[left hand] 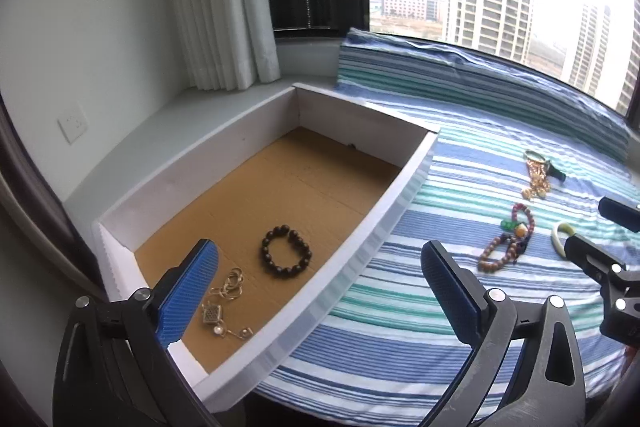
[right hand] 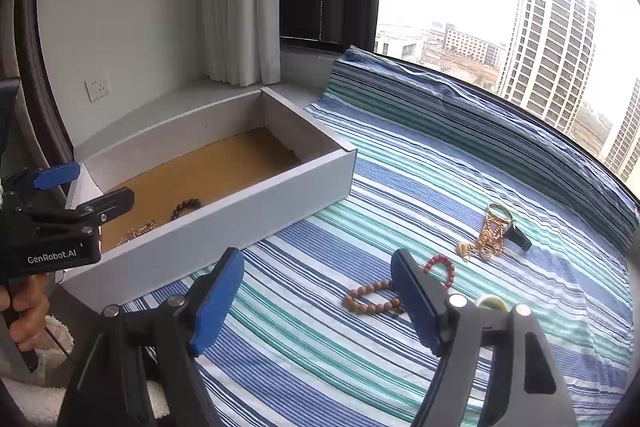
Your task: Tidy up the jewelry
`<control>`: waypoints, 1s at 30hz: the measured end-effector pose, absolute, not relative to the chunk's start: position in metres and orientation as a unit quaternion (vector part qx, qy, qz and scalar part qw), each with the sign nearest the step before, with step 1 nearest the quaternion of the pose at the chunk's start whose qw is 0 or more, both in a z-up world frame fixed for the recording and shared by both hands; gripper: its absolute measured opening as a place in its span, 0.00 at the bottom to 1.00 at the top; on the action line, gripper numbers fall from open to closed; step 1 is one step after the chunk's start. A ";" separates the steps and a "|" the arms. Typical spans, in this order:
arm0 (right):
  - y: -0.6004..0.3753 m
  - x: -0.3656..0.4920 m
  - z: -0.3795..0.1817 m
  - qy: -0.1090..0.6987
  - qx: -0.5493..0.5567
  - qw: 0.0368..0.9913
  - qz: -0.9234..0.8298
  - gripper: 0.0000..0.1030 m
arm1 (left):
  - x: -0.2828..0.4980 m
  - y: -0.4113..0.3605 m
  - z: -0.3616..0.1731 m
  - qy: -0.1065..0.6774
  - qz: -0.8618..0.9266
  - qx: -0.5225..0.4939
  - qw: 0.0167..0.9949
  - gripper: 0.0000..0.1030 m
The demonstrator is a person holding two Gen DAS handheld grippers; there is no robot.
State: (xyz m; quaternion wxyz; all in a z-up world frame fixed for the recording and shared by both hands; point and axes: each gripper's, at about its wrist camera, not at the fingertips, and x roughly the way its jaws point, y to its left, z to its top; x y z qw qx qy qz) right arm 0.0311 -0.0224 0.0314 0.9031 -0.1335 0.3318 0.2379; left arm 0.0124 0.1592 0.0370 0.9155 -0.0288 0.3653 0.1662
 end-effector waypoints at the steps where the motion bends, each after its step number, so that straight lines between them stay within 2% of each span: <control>1: -0.030 0.029 0.030 0.333 -0.132 0.905 0.229 0.75 | 0.014 0.151 0.037 0.365 0.160 -0.023 0.917 0.99; 15: -0.145 -0.011 0.001 0.367 -0.061 0.919 0.126 0.78 | 0.027 0.055 0.006 0.413 0.051 0.020 0.909 0.99; 22: -0.177 -0.022 -0.017 0.383 -0.016 0.917 0.106 0.78 | 0.024 0.036 -0.002 0.420 0.018 0.030 0.907 0.99; 30: -0.178 -0.024 -0.024 0.386 -0.014 0.917 0.103 0.78 | 0.021 0.038 -0.013 0.425 -0.003 0.025 0.905 0.99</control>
